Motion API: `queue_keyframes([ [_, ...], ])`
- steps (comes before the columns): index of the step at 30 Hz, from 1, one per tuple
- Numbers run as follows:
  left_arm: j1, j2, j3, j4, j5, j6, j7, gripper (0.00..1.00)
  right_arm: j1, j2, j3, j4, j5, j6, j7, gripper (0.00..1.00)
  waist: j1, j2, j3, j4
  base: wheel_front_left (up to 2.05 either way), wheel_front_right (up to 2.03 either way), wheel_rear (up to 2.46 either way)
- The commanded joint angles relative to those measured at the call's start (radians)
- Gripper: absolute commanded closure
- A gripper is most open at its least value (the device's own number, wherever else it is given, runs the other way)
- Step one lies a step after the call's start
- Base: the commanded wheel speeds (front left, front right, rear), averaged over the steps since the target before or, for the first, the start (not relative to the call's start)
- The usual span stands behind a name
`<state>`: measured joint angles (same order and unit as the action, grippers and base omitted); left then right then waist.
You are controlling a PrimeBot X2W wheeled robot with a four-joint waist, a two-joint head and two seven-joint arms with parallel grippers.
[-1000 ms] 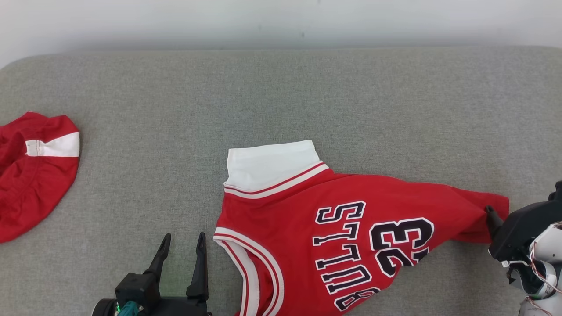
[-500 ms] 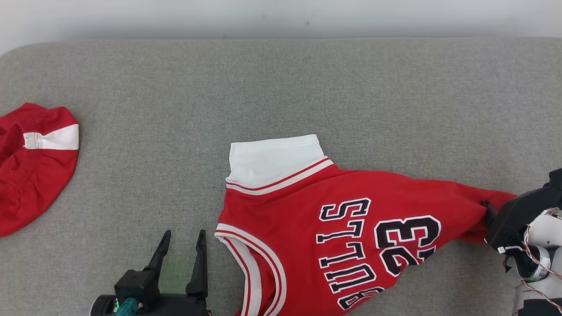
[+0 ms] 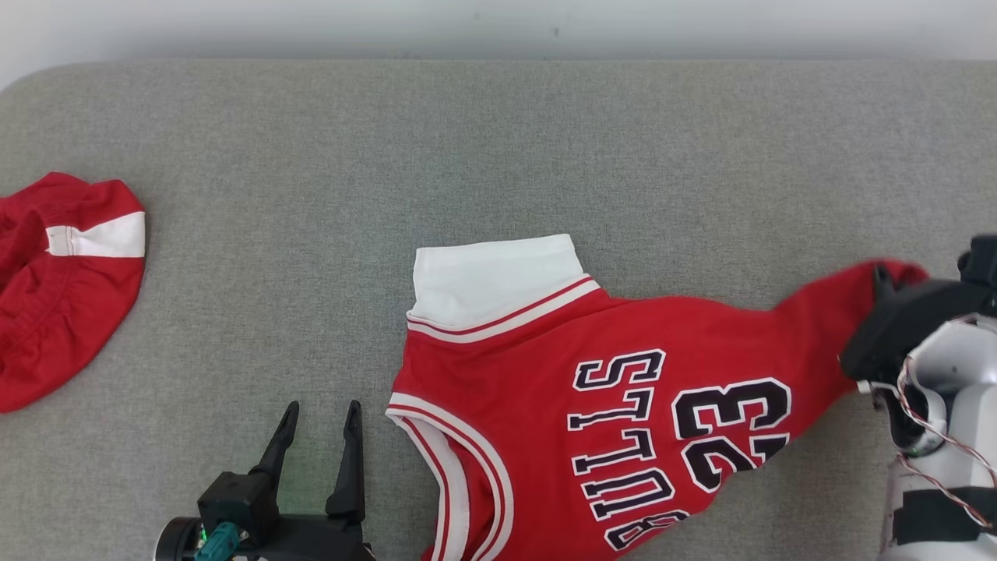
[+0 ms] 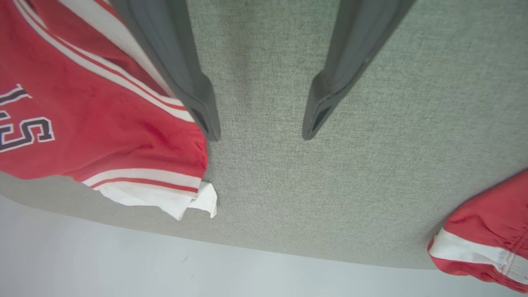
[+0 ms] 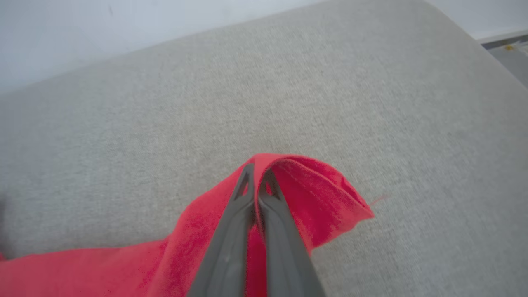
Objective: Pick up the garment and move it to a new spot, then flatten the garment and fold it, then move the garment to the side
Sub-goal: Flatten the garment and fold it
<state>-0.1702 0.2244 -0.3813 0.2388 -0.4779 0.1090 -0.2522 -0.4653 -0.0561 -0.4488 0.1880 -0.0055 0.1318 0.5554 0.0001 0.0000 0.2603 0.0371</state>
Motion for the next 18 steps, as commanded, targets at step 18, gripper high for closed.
queue_keyframes([
  [18, 0.021, -0.004, 0.010, 0.003, -0.021, 0.011, -0.009, 0.00, 0.416, 0.001, 0.067, -0.268, 0.292, -0.002, 0.052, 1.00, -0.0001, 0.0000, -0.033, -0.045, 0.00, 0.00, 0.00],
])
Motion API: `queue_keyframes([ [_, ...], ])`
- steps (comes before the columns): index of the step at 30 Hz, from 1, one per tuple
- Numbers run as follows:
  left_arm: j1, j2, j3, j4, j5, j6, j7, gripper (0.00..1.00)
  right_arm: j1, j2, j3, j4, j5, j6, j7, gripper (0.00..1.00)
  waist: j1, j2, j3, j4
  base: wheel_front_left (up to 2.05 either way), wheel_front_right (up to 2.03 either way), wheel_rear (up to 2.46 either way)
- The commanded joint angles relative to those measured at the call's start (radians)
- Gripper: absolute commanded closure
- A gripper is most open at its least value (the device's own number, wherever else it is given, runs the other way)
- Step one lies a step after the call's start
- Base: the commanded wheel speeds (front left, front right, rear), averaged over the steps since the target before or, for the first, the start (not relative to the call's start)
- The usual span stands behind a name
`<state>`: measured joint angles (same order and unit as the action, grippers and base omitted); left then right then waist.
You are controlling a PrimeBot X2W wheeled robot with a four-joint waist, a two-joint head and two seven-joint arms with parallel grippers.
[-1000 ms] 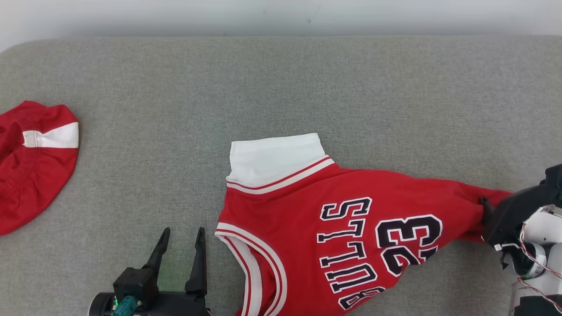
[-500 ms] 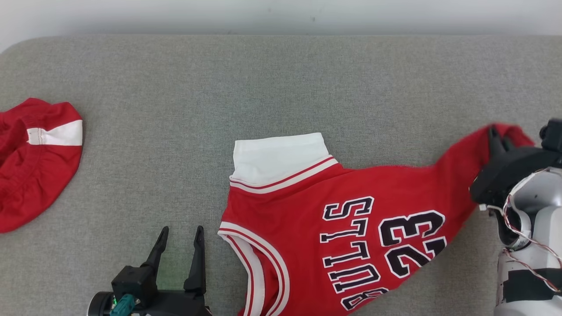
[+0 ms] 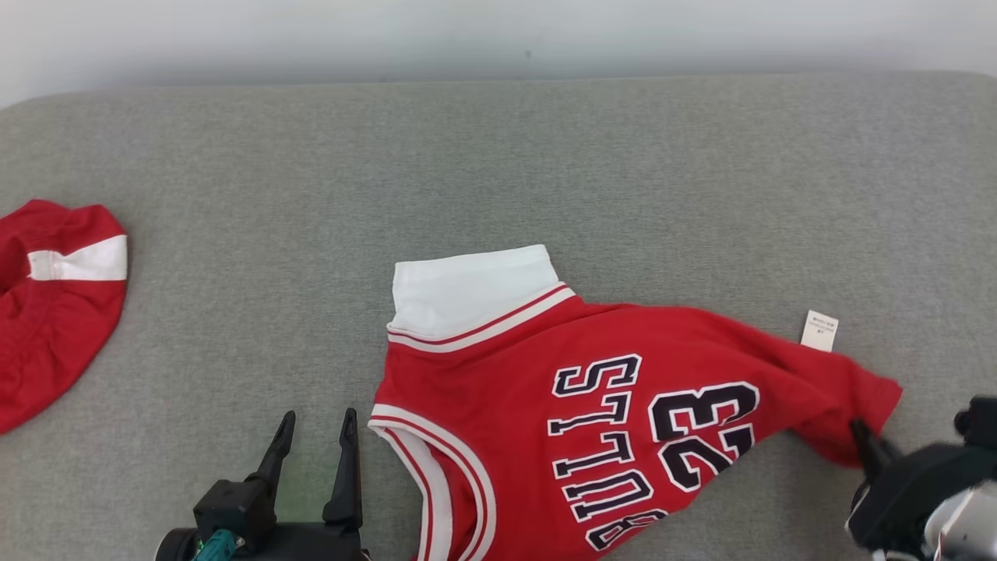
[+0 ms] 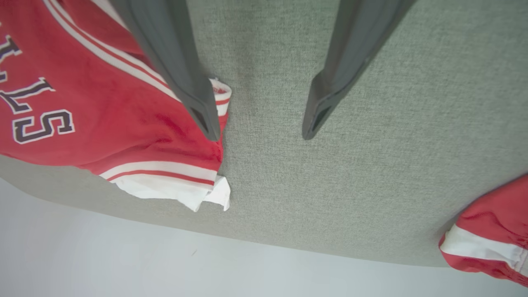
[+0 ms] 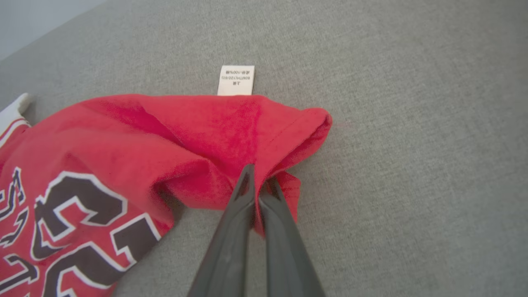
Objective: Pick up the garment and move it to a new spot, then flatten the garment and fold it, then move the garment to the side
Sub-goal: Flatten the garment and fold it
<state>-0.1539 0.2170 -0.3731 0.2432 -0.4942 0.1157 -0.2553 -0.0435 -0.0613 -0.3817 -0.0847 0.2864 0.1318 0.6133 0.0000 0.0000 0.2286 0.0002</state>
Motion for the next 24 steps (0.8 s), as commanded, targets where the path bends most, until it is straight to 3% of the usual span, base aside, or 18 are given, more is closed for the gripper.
queue_keyframes([
  [1, 0.003, 0.005, 0.002, -0.003, -0.004, 0.004, -0.006, 0.00, 0.020, 0.008, 0.006, -0.011, 0.014, -0.002, 0.009, 1.00, 0.0000, 0.0000, -0.002, -0.014, 0.00, 0.00, 0.00],
  [10, -0.009, 0.014, -0.002, -0.007, -0.003, 0.005, -0.001, 0.00, 0.121, 0.013, -0.023, 0.050, 0.019, -0.002, 0.090, 1.00, 0.0000, 0.0000, -0.003, -0.047, 0.00, 0.00, 0.00],
  [12, -0.011, 0.015, -0.004, -0.006, -0.004, 0.006, 0.001, 0.00, 0.114, 0.013, -0.038, 0.085, 0.029, -0.002, 0.091, 0.00, 0.0000, 0.0000, -0.005, -0.048, 0.00, 0.00, 0.00],
  [17, -0.010, 0.015, -0.008, -0.004, -0.008, 0.007, 0.001, 0.00, 0.103, 0.013, -0.078, 0.096, 0.042, -0.002, 0.074, 0.00, 0.0000, 0.0000, -0.014, -0.046, 0.00, 0.00, 0.00],
  [24, 0.003, 0.008, -0.009, 0.000, -0.013, 0.010, -0.002, 0.00, 0.061, 0.013, -0.192, 0.014, -0.004, -0.002, 0.000, 0.00, 0.0000, 0.0000, -0.026, -0.041, 0.00, 0.00, 0.00],
])
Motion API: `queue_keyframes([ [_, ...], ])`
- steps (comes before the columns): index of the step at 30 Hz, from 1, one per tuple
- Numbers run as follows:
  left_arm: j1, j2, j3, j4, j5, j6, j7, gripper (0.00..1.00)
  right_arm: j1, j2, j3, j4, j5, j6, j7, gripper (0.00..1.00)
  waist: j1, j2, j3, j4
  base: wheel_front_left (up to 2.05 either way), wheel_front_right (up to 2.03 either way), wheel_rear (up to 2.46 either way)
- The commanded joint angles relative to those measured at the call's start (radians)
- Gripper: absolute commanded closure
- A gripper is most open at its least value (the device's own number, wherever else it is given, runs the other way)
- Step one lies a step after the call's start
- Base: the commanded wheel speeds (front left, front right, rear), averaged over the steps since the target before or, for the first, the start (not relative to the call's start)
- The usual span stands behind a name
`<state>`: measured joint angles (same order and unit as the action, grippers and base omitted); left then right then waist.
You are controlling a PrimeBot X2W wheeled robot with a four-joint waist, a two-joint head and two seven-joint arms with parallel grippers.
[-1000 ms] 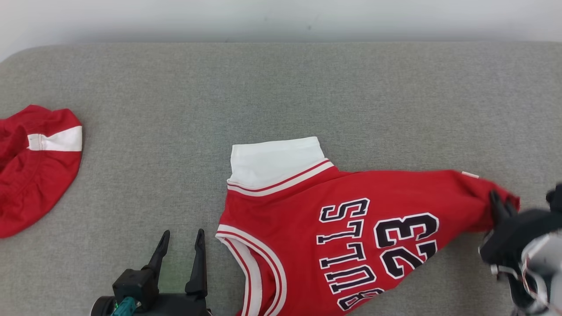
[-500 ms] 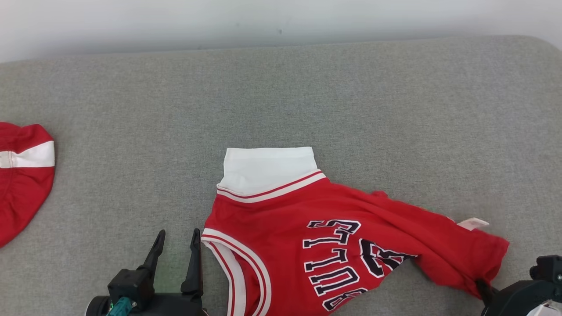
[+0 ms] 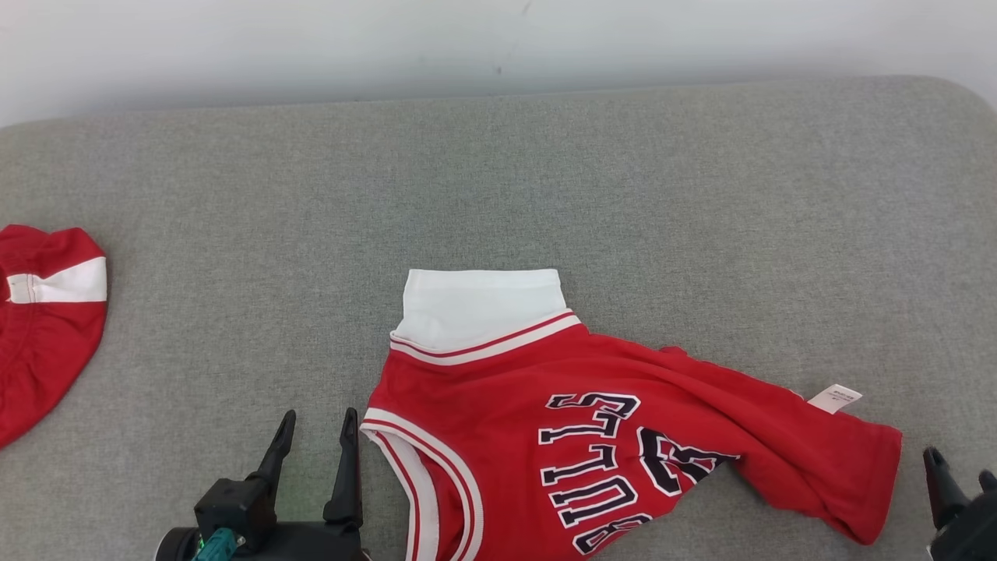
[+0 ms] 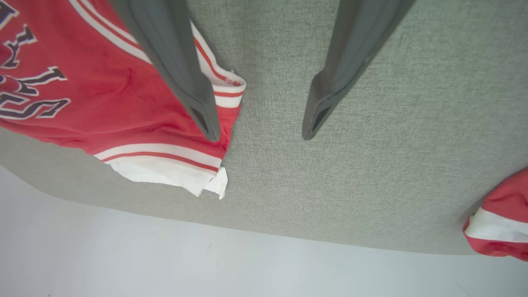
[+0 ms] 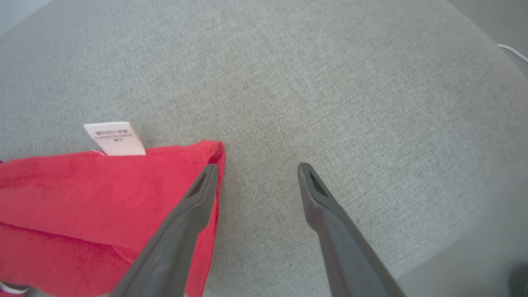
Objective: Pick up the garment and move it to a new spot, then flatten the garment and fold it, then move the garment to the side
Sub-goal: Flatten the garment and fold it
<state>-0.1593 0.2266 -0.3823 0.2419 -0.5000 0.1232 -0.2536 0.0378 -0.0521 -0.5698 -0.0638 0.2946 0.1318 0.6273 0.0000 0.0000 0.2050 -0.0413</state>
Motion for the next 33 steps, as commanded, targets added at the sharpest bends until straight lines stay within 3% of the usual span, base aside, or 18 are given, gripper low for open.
queue_keyframes([
  [1, 0.010, -0.002, 0.000, 0.002, -0.008, 0.002, -0.004, 0.00, -0.028, 0.004, -0.004, -0.008, -0.022, -0.002, -0.021, 0.00, 0.0000, 0.0000, -0.004, 0.000, 0.00, 0.00, 0.00],
  [18, 0.002, -0.002, -0.016, 0.008, -0.011, -0.004, -0.006, 0.00, -0.191, 0.003, 0.047, 0.145, -0.176, -0.002, 0.112, 0.03, 0.0000, 0.0000, -0.009, 0.025, 0.00, 0.00, 0.00],
  [19, 0.003, -0.002, -0.016, 0.008, -0.013, -0.003, -0.006, 0.00, -0.193, 0.003, 0.044, 0.149, -0.182, -0.002, 0.122, 0.09, 0.0000, 0.0000, -0.008, 0.028, 0.00, 0.00, 0.00],
  [21, 0.004, -0.001, -0.017, 0.007, -0.014, -0.002, -0.006, 0.00, -0.200, 0.003, 0.046, 0.154, -0.185, -0.002, 0.124, 0.14, 0.0000, 0.0000, -0.005, 0.032, 0.00, 0.00, 0.00],
  [22, 0.004, -0.001, -0.016, 0.006, -0.015, -0.002, -0.007, 0.00, -0.203, 0.003, 0.048, 0.157, -0.187, -0.002, 0.121, 0.22, 0.0000, 0.0000, -0.003, 0.033, 0.00, 0.00, 0.00],
  [23, 0.003, 0.000, -0.017, 0.005, -0.016, -0.002, -0.007, 0.00, -0.203, 0.003, 0.051, 0.160, -0.190, -0.002, 0.121, 0.51, 0.0000, 0.0000, -0.001, 0.035, 0.00, 0.00, 0.00],
  [24, 0.002, 0.000, -0.016, 0.004, -0.016, -0.002, -0.007, 0.00, -0.204, 0.003, 0.055, 0.160, -0.194, -0.002, 0.117, 0.67, 0.0000, 0.0000, 0.001, 0.036, 0.00, 0.00, 0.00],
  [25, 0.000, 0.001, -0.017, 0.004, -0.017, -0.002, -0.007, 0.00, -0.205, 0.003, 0.057, 0.160, -0.199, -0.002, 0.112, 0.99, 0.0000, 0.0000, 0.003, 0.037, 0.00, 0.00, 0.00],
  [33, -0.013, 0.004, -0.014, -0.001, -0.017, -0.002, -0.009, 0.00, -0.285, 0.001, 0.111, 0.146, -0.276, -0.002, -0.038, 1.00, 0.0000, 0.0000, 0.022, 0.046, 0.00, 0.00, 0.00],
])
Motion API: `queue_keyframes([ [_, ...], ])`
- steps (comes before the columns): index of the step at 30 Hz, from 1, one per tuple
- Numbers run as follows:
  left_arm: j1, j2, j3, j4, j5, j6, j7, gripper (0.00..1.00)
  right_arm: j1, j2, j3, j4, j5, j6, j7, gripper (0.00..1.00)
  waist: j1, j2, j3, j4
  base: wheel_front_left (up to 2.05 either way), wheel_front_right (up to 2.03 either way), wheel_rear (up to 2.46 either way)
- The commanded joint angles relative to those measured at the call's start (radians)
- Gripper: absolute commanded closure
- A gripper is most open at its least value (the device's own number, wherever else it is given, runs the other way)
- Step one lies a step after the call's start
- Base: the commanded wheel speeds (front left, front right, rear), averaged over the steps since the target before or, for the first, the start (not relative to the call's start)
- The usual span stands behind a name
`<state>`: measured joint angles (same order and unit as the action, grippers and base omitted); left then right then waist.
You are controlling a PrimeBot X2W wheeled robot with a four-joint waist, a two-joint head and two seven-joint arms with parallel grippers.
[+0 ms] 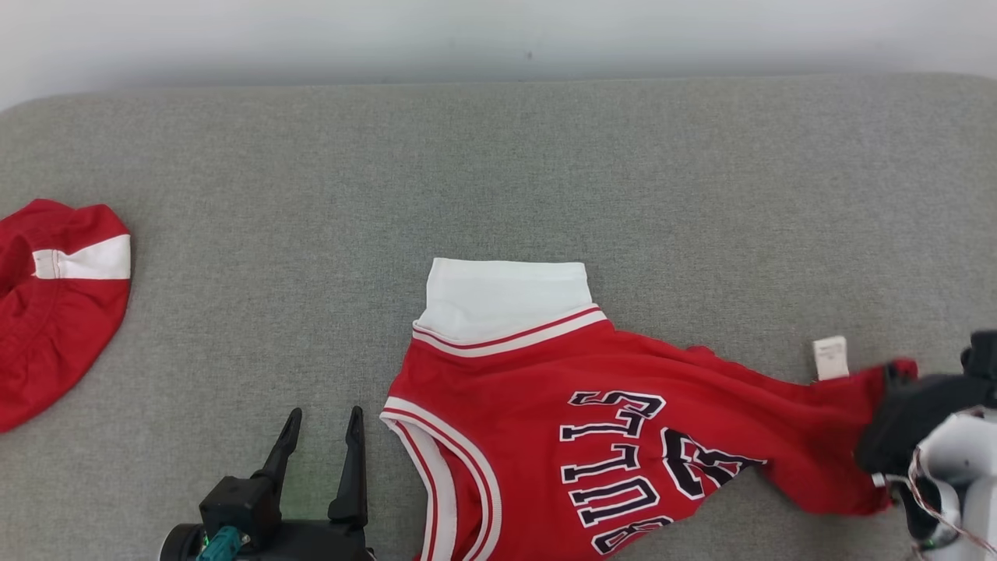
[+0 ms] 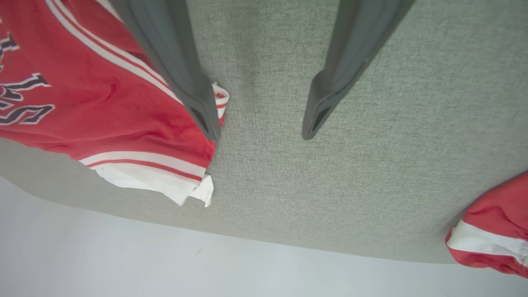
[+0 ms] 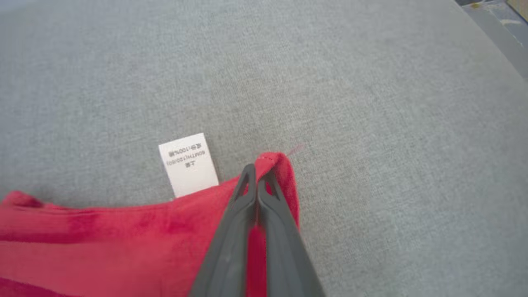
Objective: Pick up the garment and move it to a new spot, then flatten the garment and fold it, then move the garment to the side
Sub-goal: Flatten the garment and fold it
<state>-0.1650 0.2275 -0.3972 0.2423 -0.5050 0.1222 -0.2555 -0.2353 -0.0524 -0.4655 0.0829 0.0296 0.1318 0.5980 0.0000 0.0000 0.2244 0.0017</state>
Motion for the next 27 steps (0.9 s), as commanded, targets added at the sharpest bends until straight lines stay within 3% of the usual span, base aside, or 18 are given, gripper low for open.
queue_keyframes([
  [1, -0.009, 0.003, 0.001, -0.001, -0.012, -0.002, -0.007, 0.00, -0.032, -0.005, 0.020, 0.000, -0.014, -0.002, -0.039, 1.00, 0.0000, 0.0000, 0.004, 0.005, 0.00, 0.00, 0.00],
  [10, -0.022, -0.010, -0.003, 0.009, -0.012, -0.005, -0.007, 0.00, -0.202, -0.110, 0.174, 0.018, 0.007, -0.002, -0.296, 1.00, 0.0000, 0.0000, 0.009, 0.041, 0.00, 0.00, 0.00],
  [13, -0.022, -0.017, -0.002, 0.014, -0.014, -0.004, -0.008, 0.00, -0.206, -0.130, 0.141, 0.038, -0.006, -0.002, -0.351, 1.00, 0.0000, 0.0000, 0.011, 0.061, 0.00, 0.00, 0.00],
  [27, -0.027, -0.023, 0.009, 0.014, -0.002, -0.014, -0.010, 0.00, -0.195, -0.091, -0.069, 0.256, -0.094, -0.002, -0.304, 1.00, 0.0000, 0.0000, 0.047, 0.097, 0.00, 0.00, 0.00],
])
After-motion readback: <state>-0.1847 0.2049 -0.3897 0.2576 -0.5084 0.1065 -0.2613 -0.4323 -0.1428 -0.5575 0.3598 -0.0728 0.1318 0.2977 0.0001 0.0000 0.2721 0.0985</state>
